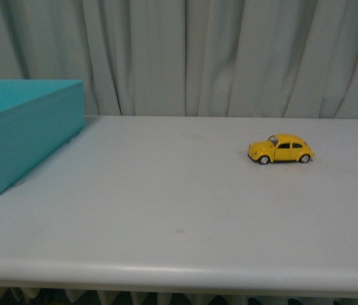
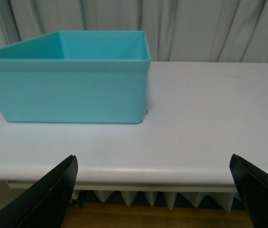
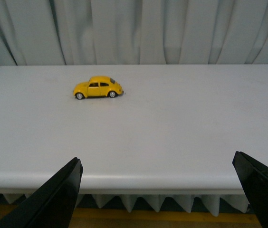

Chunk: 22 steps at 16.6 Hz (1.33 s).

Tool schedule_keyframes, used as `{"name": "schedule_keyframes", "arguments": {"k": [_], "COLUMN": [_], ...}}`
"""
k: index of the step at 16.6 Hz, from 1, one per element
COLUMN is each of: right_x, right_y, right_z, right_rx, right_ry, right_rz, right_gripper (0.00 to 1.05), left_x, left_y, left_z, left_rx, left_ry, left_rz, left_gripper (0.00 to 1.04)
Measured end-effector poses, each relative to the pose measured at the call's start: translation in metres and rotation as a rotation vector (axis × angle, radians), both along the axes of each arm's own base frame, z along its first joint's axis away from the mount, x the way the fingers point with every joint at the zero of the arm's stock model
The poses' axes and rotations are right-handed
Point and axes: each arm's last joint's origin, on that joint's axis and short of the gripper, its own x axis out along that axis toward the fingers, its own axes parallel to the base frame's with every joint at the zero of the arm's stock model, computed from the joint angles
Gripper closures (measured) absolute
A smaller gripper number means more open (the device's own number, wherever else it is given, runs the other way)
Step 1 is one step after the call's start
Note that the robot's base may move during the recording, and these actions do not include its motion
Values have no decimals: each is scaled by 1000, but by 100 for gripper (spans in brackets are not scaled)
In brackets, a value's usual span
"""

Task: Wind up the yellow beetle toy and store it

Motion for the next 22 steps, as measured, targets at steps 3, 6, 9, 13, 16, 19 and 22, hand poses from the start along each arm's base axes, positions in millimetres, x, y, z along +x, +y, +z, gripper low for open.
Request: {"name": "schedule_keyframes", "arguments": {"k": [3, 6, 9, 13, 16, 19, 22], "right_x": [0, 0, 0, 0, 0, 0, 0], "right_y": [0, 0, 0, 0, 0, 0, 0], "right_z": [0, 0, 0, 0, 0, 0, 0], "right_rx": [0, -1, 2, 2, 2, 2, 2], "right_ry": [0, 1, -3, -1, 0, -1, 0], "right_rz": [0, 0, 0, 0, 0, 0, 0], "right_gripper": [7, 7, 7, 7, 7, 7, 7], "left_x": [0, 0, 0, 0, 0, 0, 0], "left_y": [0, 0, 0, 0, 0, 0, 0], "left_z": [0, 0, 0, 0, 0, 0, 0], "left_rx": [0, -1, 0, 0, 0, 0, 0], "left_ry": [0, -1, -4, -3, -3, -3, -3], "left_rz": [0, 2, 0, 0, 0, 0, 0], "left_gripper": [7, 7, 7, 7, 7, 7, 7]}}
